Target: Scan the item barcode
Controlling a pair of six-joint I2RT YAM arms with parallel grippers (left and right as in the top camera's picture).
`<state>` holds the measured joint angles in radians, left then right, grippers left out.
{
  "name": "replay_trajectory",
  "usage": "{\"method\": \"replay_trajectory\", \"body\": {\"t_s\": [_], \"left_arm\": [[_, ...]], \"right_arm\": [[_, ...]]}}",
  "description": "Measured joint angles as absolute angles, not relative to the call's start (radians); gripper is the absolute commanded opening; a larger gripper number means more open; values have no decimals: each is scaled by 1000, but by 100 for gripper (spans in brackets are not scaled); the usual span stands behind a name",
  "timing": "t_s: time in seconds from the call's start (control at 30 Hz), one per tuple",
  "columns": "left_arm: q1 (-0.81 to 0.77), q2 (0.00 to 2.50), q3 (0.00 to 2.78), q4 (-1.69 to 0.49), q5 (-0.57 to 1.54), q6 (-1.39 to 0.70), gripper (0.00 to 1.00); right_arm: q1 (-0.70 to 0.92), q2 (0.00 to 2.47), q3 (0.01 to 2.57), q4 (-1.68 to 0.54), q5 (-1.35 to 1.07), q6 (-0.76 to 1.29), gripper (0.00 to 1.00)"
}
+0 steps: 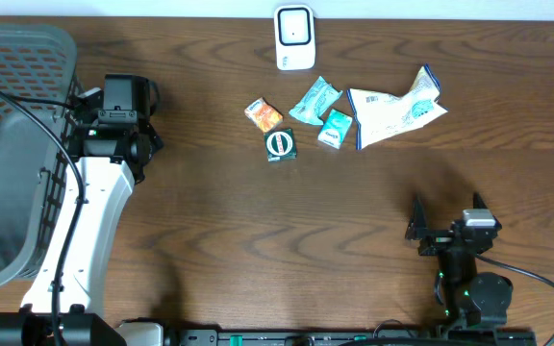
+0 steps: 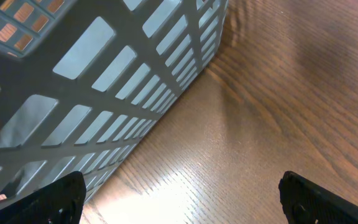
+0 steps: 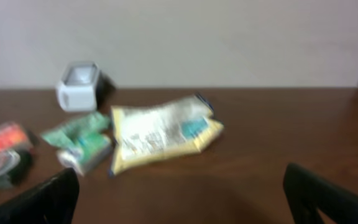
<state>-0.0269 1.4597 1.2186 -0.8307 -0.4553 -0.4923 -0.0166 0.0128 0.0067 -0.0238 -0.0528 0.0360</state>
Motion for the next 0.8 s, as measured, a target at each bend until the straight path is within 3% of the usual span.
{"method": "replay_trajectory", "body": {"t_s": [0.23,0.47,0.53,0.63,0.8], "left_arm": [[-27,1460,1219,-831,-455,-492,98],[-27,1460,1218,-831,-456,-492,98],[-27,1460,1218,-831,-456,-492,98],[-27,1460,1217,-831,-456,-492,98],[-27,1460,1217,-831,-456,-492,98]], "right_arm": [[-17,13,6,95,-351,297,99],[-17,20,14,752,-298,521,99],[-17,31,44,819,-231,546,99],[-17,119,159,733,-170,534,99],[-17,418,499,376,-133,339,99]]}}
